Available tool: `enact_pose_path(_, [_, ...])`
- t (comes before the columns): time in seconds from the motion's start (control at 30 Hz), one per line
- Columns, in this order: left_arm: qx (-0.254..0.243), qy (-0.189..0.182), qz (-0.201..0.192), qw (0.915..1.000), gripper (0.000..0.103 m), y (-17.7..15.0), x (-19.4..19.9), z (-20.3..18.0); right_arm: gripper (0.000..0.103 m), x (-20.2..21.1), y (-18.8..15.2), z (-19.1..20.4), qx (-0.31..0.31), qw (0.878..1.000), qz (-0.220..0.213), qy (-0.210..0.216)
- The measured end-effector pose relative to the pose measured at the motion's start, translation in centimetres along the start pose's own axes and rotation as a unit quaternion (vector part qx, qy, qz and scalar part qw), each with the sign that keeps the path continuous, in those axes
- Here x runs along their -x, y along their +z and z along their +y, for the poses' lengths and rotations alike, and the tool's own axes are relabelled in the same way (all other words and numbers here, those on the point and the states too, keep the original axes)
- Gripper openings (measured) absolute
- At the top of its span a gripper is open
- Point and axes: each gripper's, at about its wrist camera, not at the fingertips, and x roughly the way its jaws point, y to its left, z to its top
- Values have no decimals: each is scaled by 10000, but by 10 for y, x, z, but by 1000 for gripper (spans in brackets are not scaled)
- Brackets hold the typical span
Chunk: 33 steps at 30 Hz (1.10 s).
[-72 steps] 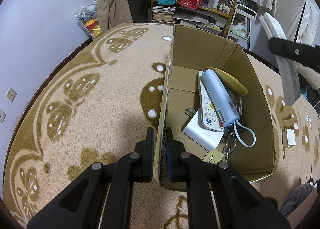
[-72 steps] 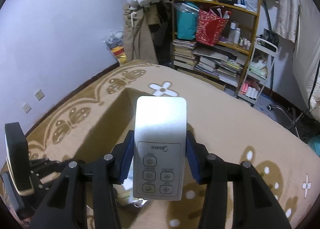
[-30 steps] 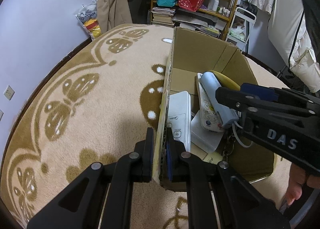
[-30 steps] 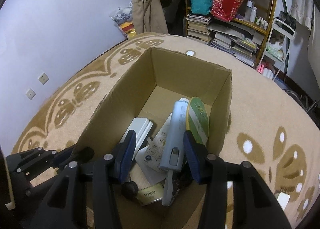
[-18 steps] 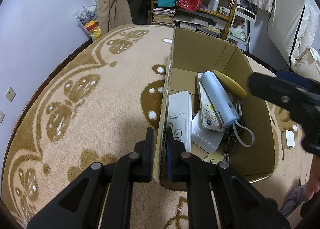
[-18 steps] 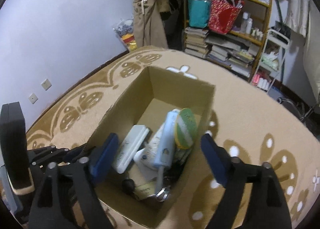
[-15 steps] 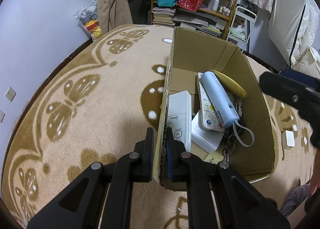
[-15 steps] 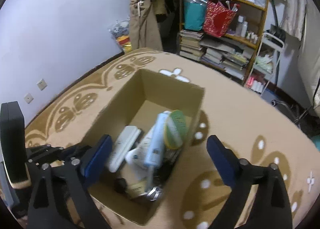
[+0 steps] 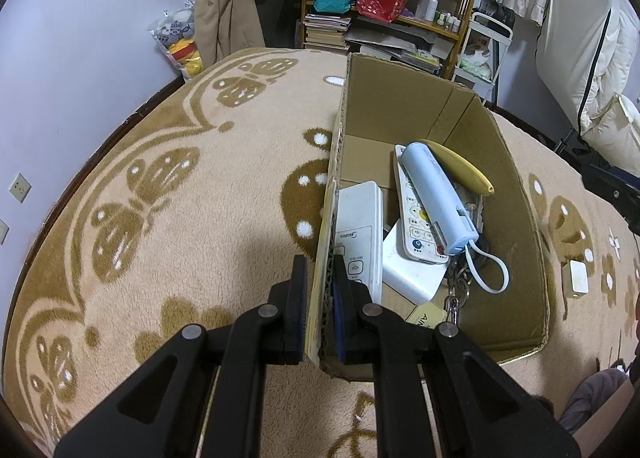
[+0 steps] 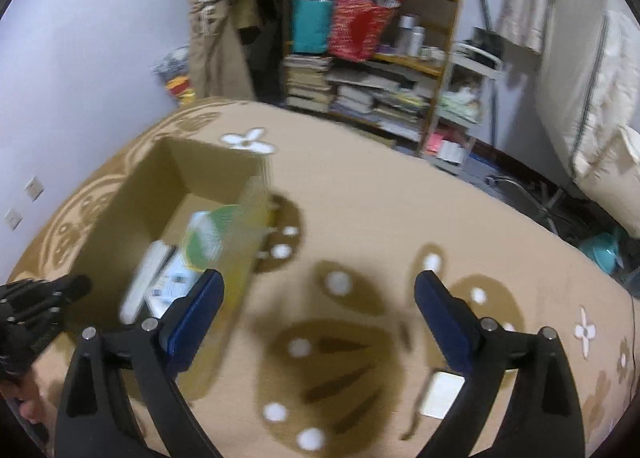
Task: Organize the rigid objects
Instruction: 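Move the right gripper to the white square plug adapter and grasp it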
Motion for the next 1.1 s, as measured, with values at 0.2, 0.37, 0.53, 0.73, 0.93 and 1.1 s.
enact_pose_path(0.2, [-14, 15, -3, 10000, 11, 0, 0, 0, 101, -1, -8, -40, -383, 9989, 14, -262])
enact_pose_path(0.37, [-4, 6, 2, 10000, 11, 0, 0, 0, 101, -12, -25, -68, -727, 9961, 168, -461])
enact_pose_path(0.53, [-6, 9, 0, 10000, 12, 0, 0, 0, 101, -24, -40, -89, -1046, 9922, 379, -570])
enact_pose_path(0.73, [-15, 13, 0, 10000, 12, -1, 0, 0, 101, -41, -53, -103, -1241, 9881, 679, -604])
enact_pose_path(0.93, [-22, 20, -4, 10000, 12, -1, 0, 0, 101, -58, -64, -109, -1399, 9826, 1023, -674])
enact_pose_path(1.1, [-21, 21, 0, 10000, 12, 0, 0, 1, 88, -76, -77, -112, -1454, 9746, 1510, -790])
